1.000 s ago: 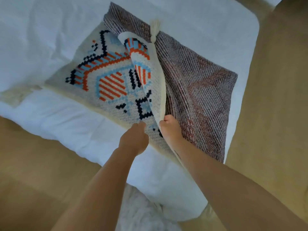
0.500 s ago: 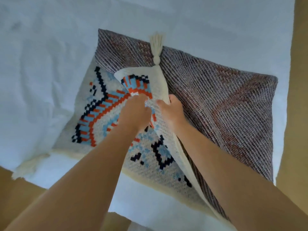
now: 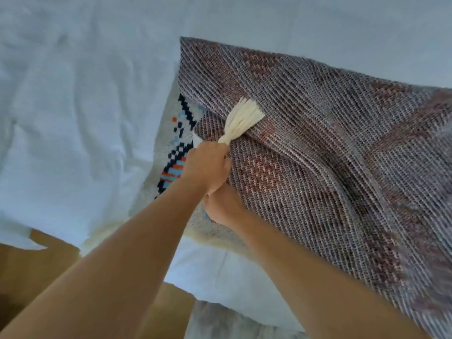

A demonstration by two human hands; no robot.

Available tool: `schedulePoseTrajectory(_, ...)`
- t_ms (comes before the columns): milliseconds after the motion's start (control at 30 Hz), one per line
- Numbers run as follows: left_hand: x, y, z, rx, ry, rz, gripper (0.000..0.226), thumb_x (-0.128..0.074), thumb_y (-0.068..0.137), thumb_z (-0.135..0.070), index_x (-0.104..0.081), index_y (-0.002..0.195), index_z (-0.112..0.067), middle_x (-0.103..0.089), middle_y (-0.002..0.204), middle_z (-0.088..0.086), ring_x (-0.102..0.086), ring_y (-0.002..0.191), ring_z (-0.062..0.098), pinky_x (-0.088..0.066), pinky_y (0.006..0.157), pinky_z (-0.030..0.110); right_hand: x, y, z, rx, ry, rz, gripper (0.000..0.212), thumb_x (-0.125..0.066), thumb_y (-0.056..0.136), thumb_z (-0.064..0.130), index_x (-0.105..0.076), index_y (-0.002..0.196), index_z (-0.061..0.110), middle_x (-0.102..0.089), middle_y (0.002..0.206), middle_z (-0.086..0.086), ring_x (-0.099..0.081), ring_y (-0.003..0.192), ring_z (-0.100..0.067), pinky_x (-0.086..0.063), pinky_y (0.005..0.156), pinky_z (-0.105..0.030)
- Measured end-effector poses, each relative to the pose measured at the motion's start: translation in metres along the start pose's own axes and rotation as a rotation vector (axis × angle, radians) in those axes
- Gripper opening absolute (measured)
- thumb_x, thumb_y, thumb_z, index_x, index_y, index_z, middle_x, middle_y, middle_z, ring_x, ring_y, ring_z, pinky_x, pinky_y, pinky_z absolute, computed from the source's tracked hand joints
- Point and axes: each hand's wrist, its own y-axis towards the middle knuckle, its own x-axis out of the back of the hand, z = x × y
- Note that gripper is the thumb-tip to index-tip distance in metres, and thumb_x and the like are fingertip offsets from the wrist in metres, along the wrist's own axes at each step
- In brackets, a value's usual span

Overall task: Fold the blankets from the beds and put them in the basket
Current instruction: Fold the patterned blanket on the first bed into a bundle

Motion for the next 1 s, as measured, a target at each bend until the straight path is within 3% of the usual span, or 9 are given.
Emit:
schedulePoseTrajectory(67, 0.0, -0.014, 0.027, 0.04, 0.128, 0.138, 0.019, -0.043, 0.092, -0.021, -0.054, 0.104, -0.01, -0.058, 0.113, 0.006, -0.051, 0.108, 0.025, -0.039, 0.088, 0.04, -0.015, -0.005, 0.006, 0.03, -0.102, -0.043, 0.024, -0.044, 0.092, 0.005, -0.062, 0.108, 0.003, -0.061, 0.098, -0.014, -0.059, 0.083, -0.028, -0.047, 0.061, -0.031)
schedulePoseTrajectory(133, -0.001, -0.029, 0.058, 0.121, 0.212, 0.223, 0.034, -0.043, 0.092, -0.026, -0.05, 0.123, -0.016, -0.053, 0.127, 0.007, -0.046, 0.12, 0.026, -0.035, 0.099, 0.044, -0.024, -0.011, 0.015, 0.034, -0.081, -0.055, 0.039, -0.046, 0.09, 0.003, -0.057, 0.126, 0.014, -0.058, 0.114, -0.012, -0.057, 0.099, -0.029, -0.048, 0.081, -0.038)
schedulePoseTrajectory(233, -0.003, -0.047, 0.092, 0.133, 0.173, 0.239, 0.045, -0.043, 0.091, -0.037, -0.043, 0.131, -0.017, -0.052, 0.127, 0.009, -0.047, 0.118, 0.028, -0.036, 0.096, 0.043, -0.035, -0.015, 0.03, 0.053, -0.118, -0.022, 0.044, -0.047, 0.091, 0.005, -0.052, 0.133, 0.018, -0.054, 0.121, -0.011, -0.054, 0.107, -0.029, -0.044, 0.086, -0.036)
schedulePoseTrajectory(367, -0.006, -0.053, 0.1, -0.039, 0.087, 0.126, 0.076, -0.053, 0.084, -0.054, -0.026, 0.145, -0.016, -0.039, 0.143, 0.009, -0.04, 0.128, 0.028, -0.037, 0.101, 0.044, -0.064, -0.016, 0.05, 0.025, -0.172, 0.02, 0.039, -0.044, 0.093, 0.008, -0.054, 0.129, 0.019, -0.052, 0.13, -0.008, -0.05, 0.116, -0.027, -0.042, 0.094, -0.035)
schedulePoseTrajectory(467, -0.015, -0.055, 0.097, -0.086, 0.13, 0.141, 0.058, -0.055, 0.087, -0.025, -0.032, 0.14, -0.016, -0.042, 0.138, 0.008, -0.04, 0.126, 0.028, -0.038, 0.095, 0.04, -0.095, -0.025, 0.058, -0.029, -0.175, 0.051, 0.045, -0.043, 0.091, 0.006, -0.052, 0.132, 0.021, -0.052, 0.13, -0.006, -0.05, 0.116, -0.027, -0.044, 0.096, -0.037)
schedulePoseTrajectory(567, -0.016, -0.067, 0.111, -0.057, 0.116, 0.14, 0.022, -0.046, 0.088, -0.009, -0.053, 0.109, -0.009, -0.059, 0.109, 0.009, -0.056, 0.103, 0.028, -0.038, 0.072, 0.033, -0.112, -0.032, 0.056, -0.136, -0.163, 0.031, 0.047, -0.043, 0.09, 0.005, -0.05, 0.133, 0.023, -0.051, 0.129, -0.005, -0.049, 0.116, -0.026, -0.043, 0.097, -0.038)
schedulePoseTrajectory(733, -0.032, -0.109, 0.162, -0.016, 0.017, 0.237, 0.034, -0.043, 0.086, -0.009, -0.046, 0.121, -0.01, -0.053, 0.121, 0.009, -0.049, 0.107, 0.028, -0.039, 0.083, 0.035, -0.12, -0.026, 0.06, -0.215, -0.253, -0.011, 0.031, -0.047, 0.09, 0.01, -0.049, 0.121, 0.013, -0.052, 0.118, -0.007, -0.05, 0.109, -0.025, -0.04, 0.088, -0.033)
schedulePoseTrajectory(833, -0.041, -0.107, 0.164, 0.061, -0.133, 0.139, 0.04, -0.046, 0.088, -0.019, -0.045, 0.127, -0.011, -0.048, 0.125, 0.009, -0.046, 0.108, 0.028, -0.041, 0.085, 0.037, -0.122, -0.014, 0.072, -0.384, 0.052, -0.077, 0.02, -0.055, 0.086, 0.02, -0.051, 0.102, 0.009, -0.059, 0.098, -0.005, -0.057, 0.092, -0.023, -0.042, 0.076, -0.034)
schedulePoseTrajectory(1000, -0.061, -0.11, 0.164, 0.168, -0.104, 0.098, 0.046, -0.05, 0.087, -0.028, -0.041, 0.127, -0.007, -0.041, 0.127, 0.013, -0.042, 0.111, 0.032, -0.04, 0.083, 0.038, -0.093, 0.01, 0.094, -0.666, 0.974, -0.347, 0.019, -0.062, 0.088, 0.013, -0.045, 0.096, 0.008, -0.048, 0.071, -0.003, -0.052, 0.055, -0.008, -0.05, 0.051, -0.021)
